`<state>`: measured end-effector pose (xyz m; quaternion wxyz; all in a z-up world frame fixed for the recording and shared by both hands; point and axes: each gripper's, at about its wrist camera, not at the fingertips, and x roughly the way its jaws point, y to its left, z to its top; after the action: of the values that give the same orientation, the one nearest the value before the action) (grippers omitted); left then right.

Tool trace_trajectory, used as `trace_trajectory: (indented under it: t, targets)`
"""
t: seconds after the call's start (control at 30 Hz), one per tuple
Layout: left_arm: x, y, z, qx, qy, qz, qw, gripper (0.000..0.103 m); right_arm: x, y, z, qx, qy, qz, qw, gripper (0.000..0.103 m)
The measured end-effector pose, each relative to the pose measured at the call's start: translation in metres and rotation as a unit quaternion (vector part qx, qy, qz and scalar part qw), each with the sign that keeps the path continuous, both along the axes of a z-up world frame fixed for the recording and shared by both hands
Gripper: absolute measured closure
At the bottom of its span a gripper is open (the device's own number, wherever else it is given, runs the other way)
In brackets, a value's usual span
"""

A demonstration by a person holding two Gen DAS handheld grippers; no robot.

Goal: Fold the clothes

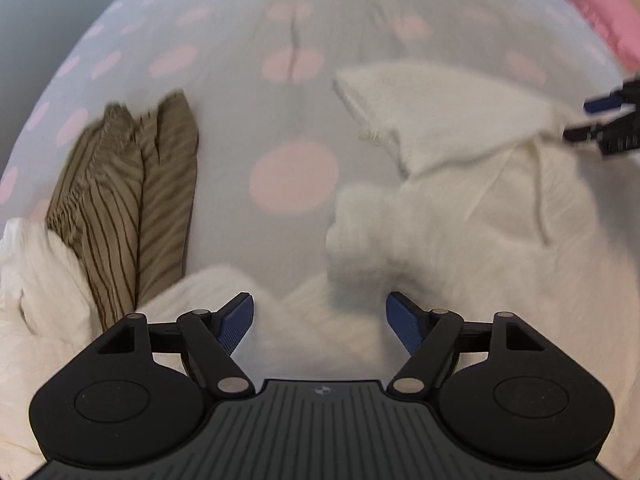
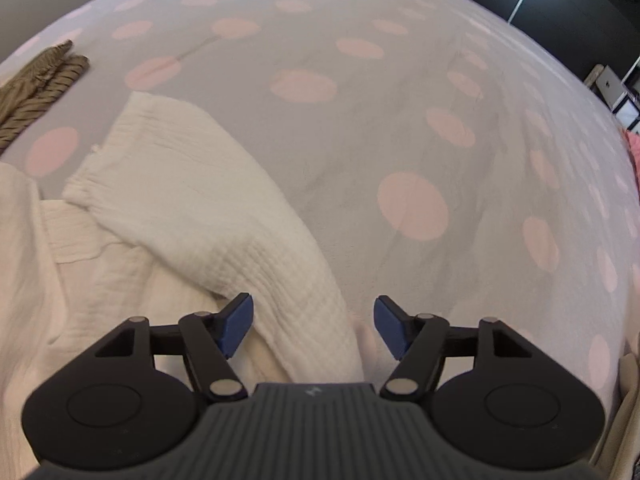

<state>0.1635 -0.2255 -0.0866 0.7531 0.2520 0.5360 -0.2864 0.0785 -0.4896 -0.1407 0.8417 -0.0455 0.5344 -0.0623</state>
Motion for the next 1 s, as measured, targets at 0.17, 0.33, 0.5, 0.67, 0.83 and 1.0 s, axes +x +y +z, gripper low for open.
trace_trajectory:
  t: [0.17, 0.33, 0.5, 0.67, 0.83, 1.0]
  targets:
    - [0.003, 0.015, -0.029, 0.040, 0.041, 0.019, 0.9982, 0.035, -0.009, -0.013, -0.012, 0.022, 0.019, -0.019, 0.999, 0.083]
    - [-0.001, 0.020, -0.026, 0.031, 0.044, 0.015, 0.9984, 0.063, -0.037, -0.032, 0.009, -0.054, 0.020, -0.060, 0.997, 0.094]
    - [-0.006, 0.025, -0.018, 0.018, 0.043, 0.019, 0.9987, 0.093, -0.093, -0.077, 0.031, -0.099, 0.044, -0.141, 0.984, 0.095]
    - [-0.014, 0.029, -0.007, 0.006, 0.050, 0.012, 0.9987, 0.098, -0.166, -0.103, 0.033, -0.114, 0.084, -0.201, 0.969, 0.095]
    - [-0.032, 0.015, 0.004, -0.019, 0.070, -0.023, 0.9971, 0.098, -0.240, -0.126, 0.030, -0.107, 0.126, -0.256, 0.952, 0.095]
    - [-0.046, 0.001, 0.009, -0.014, 0.070, -0.055, 0.9959, 0.098, -0.293, -0.138, 0.035, -0.096, 0.125, -0.294, 0.943, 0.094]
